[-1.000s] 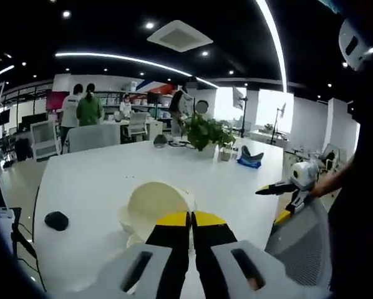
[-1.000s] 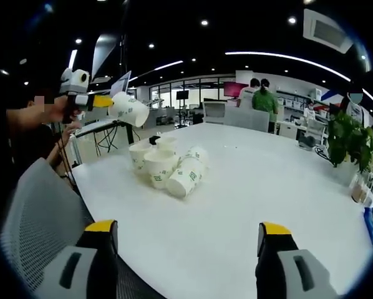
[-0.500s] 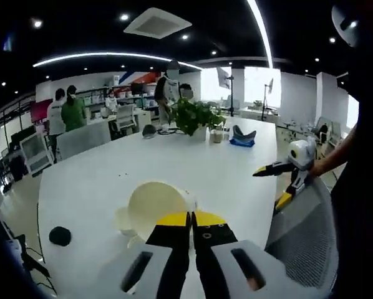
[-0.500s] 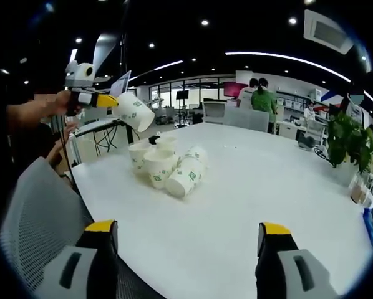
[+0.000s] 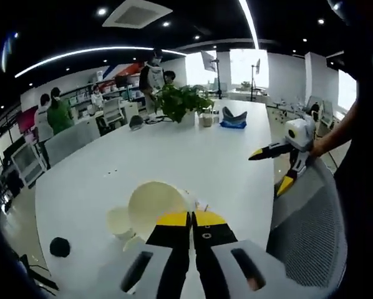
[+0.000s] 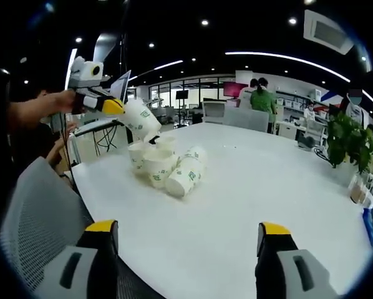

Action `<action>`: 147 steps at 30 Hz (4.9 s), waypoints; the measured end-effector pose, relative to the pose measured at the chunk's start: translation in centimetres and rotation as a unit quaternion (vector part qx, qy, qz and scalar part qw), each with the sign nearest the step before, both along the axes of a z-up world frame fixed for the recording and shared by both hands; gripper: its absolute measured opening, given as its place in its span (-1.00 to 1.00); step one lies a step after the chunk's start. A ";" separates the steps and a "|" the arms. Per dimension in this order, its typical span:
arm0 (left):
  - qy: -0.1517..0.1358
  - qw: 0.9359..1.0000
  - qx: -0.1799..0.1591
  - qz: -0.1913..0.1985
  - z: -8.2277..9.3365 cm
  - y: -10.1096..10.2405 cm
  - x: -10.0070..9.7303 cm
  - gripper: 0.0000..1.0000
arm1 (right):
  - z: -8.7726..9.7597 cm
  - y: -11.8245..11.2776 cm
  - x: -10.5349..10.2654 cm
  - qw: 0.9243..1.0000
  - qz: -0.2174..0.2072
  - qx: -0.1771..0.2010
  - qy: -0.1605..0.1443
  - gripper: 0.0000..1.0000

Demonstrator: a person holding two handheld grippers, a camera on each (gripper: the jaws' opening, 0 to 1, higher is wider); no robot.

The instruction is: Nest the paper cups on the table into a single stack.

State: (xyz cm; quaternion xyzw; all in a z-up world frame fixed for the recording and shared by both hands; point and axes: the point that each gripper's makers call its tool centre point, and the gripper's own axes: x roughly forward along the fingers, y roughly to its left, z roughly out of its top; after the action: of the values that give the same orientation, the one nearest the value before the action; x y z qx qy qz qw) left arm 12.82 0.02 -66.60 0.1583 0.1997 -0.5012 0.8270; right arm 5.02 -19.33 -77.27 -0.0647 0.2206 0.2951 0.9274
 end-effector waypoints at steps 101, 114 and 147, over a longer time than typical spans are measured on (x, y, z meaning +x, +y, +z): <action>0.153 0.974 0.130 -0.108 -11.8 -5.1 -0.5 -0.97 | -0.2 -0.4 0.0 1.000 -0.009 -0.007 0.006 0.75; 0.137 0.978 0.124 -0.095 -11.4 -4.7 -1.0 -1.00 | -0.1 -0.2 0.0 1.000 -0.007 -0.006 0.005 0.76; 0.138 0.976 0.107 -0.126 -11.8 -7.7 -4.9 -0.92 | -0.1 -0.1 -0.1 1.000 -0.003 -0.003 0.005 0.76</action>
State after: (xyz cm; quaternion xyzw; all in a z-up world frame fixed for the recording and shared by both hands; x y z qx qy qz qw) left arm 7.96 -7.65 -78.43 0.1993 0.3429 -0.5943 0.6997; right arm 4.97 -19.46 -77.37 -0.0658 0.2262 0.2919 0.9270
